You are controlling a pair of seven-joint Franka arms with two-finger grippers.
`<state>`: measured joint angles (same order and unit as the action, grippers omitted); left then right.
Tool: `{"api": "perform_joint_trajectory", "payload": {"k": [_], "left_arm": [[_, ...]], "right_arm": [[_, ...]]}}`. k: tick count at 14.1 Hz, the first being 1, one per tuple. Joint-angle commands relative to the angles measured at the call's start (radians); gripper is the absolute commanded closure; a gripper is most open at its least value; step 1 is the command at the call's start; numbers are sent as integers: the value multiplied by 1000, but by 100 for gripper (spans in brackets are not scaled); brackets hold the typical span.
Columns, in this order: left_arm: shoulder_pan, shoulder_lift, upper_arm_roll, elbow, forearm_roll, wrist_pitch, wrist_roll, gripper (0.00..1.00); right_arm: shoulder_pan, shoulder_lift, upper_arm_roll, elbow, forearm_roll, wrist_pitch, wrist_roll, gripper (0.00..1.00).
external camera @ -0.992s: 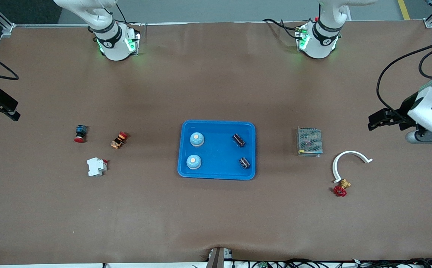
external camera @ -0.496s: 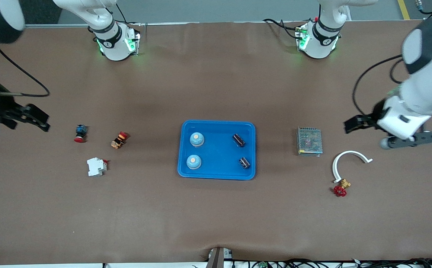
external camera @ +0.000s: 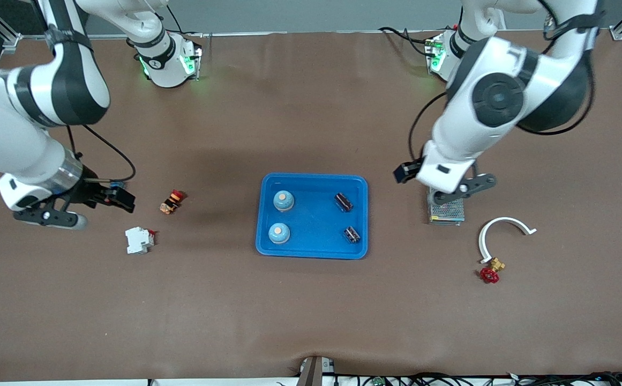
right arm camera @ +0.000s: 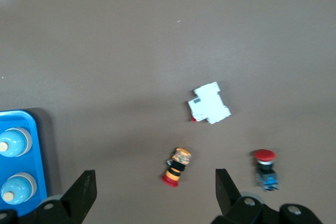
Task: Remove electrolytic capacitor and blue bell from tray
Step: 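Lower the right gripper onto a bell while the left gripper lowers onto a capacitor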
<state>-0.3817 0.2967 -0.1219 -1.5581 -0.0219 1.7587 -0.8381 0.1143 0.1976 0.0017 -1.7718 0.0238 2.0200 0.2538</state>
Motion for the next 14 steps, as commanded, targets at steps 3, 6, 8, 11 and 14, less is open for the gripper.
{"api": "perform_joint_trajectory", "payload": {"k": [3, 6, 8, 11, 14], "left_arm": [[-71, 132, 4, 24, 8, 119, -177, 0], [-103, 221, 5, 24, 8, 215, -229, 0], [-144, 275, 7, 24, 14, 277, -291, 0], [-155, 297, 7, 24, 16, 321, -363, 0], [-138, 291, 19, 24, 8, 321, -389, 0]], "right_arm": [[89, 107, -6, 8, 21, 109, 180, 0], [166, 155, -6, 8, 21, 186, 319, 0], [215, 187, -8, 14, 8, 227, 386, 0], [272, 253, -9, 57, -2, 230, 395, 0], [315, 342, -9, 133, -25, 218, 410, 0]]}}
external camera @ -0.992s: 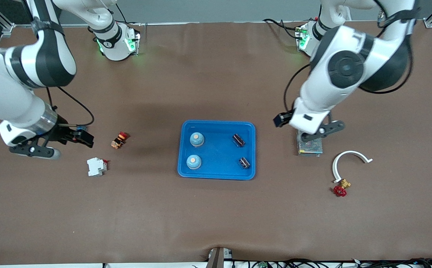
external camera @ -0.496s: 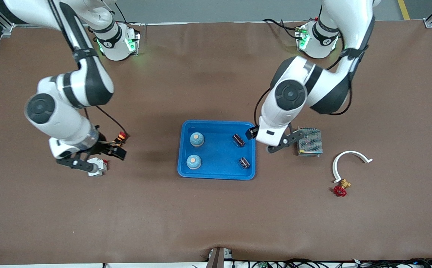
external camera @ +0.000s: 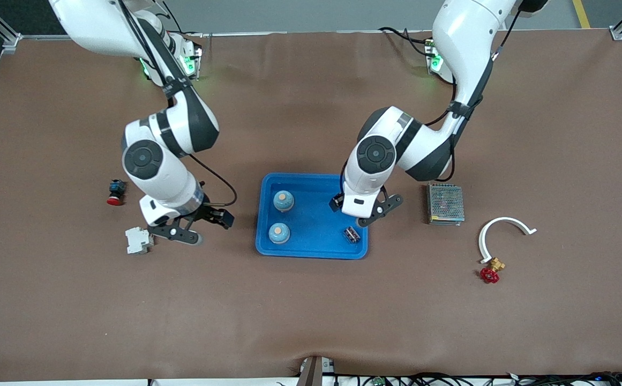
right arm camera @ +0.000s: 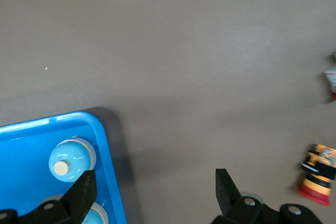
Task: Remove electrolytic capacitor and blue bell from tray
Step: 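Lower the right gripper onto a bell while the left gripper lowers onto a capacitor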
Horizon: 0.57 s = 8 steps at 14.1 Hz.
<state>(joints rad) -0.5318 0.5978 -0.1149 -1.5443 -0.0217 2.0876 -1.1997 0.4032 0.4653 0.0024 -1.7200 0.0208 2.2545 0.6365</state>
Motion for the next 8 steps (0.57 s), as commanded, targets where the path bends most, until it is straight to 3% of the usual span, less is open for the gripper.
{"api": "perform_joint_trajectory", "payload": {"k": [1, 4, 8], "left_arm": [[30, -6, 12, 10, 6, -7, -47, 0], [46, 8, 12, 10, -30, -7, -125, 0], [32, 46, 11, 10, -38, 49, -227, 0]], "right_arm": [[38, 99, -10, 103, -22, -13, 76, 0], [106, 186, -13, 195, -68, -13, 250, 0], [124, 257, -12, 252, -96, -10, 311, 0]]}}
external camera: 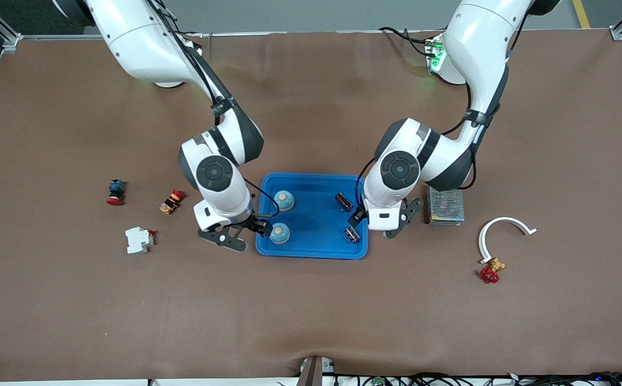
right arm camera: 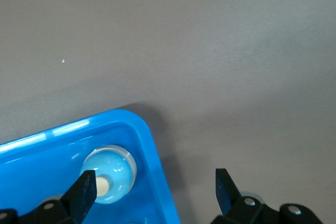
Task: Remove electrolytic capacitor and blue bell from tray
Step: 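Lower the right gripper onto a bell while the left gripper lowers onto a capacitor, then close the right gripper on the bell while the left gripper grasps the capacitor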
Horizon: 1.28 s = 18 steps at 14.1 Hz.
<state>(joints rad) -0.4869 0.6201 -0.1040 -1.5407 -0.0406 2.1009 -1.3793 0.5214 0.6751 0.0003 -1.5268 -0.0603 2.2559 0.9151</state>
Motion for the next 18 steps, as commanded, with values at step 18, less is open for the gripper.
{"api": "perform_joint_trajectory", "payload": {"k": [18], "left_arm": [[-102, 147, 3, -9, 10, 188, -113, 0]], "right_arm": [[94, 239, -9, 214, -15, 45, 271, 0]]}}
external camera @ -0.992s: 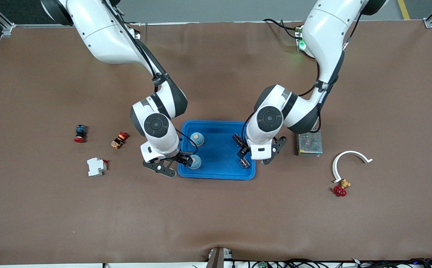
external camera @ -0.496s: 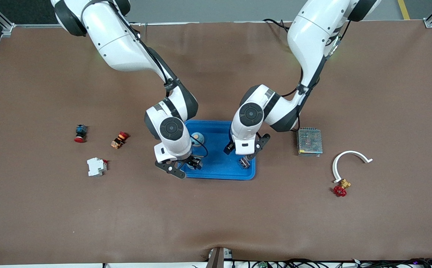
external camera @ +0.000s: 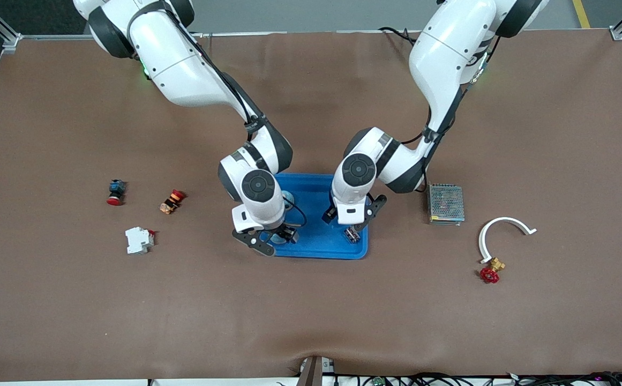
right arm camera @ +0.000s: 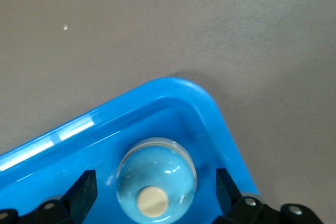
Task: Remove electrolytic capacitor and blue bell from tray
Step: 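Close the right gripper on the bell while the left gripper grasps the capacitor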
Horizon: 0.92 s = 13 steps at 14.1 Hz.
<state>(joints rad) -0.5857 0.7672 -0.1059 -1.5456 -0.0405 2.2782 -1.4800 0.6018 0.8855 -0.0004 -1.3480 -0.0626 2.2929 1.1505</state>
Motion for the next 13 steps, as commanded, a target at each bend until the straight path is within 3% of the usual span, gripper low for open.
{"api": "perform_joint_trajectory", "payload": {"k": [1, 6, 7, 9, 10, 12, 13], "left_arm": [[-3, 1, 5, -4, 10, 12, -13, 0], [-2, 15, 5, -5, 19, 17, -13, 0], [-2, 17, 5, -7, 19, 18, -13, 0], [-3, 24, 5, -7, 19, 21, -13, 0], [-5, 24, 5, -7, 19, 24, -13, 0], [-5, 30, 5, -7, 21, 27, -13, 0], [-5, 31, 5, -7, 28, 27, -13, 0]], "right_arm": [[15, 32, -9, 35, -14, 10, 35, 0], [18, 32, -9, 35, -17, 11, 34, 0], [18, 32, -9, 35, -16, 11, 32, 4], [18, 32, -9, 36, -14, 10, 31, 23], [18, 32, -9, 36, -14, 11, 28, 38], [18, 32, -7, 47, -11, 10, 29, 100], [18, 30, -6, 50, -11, 8, 29, 100]]}}
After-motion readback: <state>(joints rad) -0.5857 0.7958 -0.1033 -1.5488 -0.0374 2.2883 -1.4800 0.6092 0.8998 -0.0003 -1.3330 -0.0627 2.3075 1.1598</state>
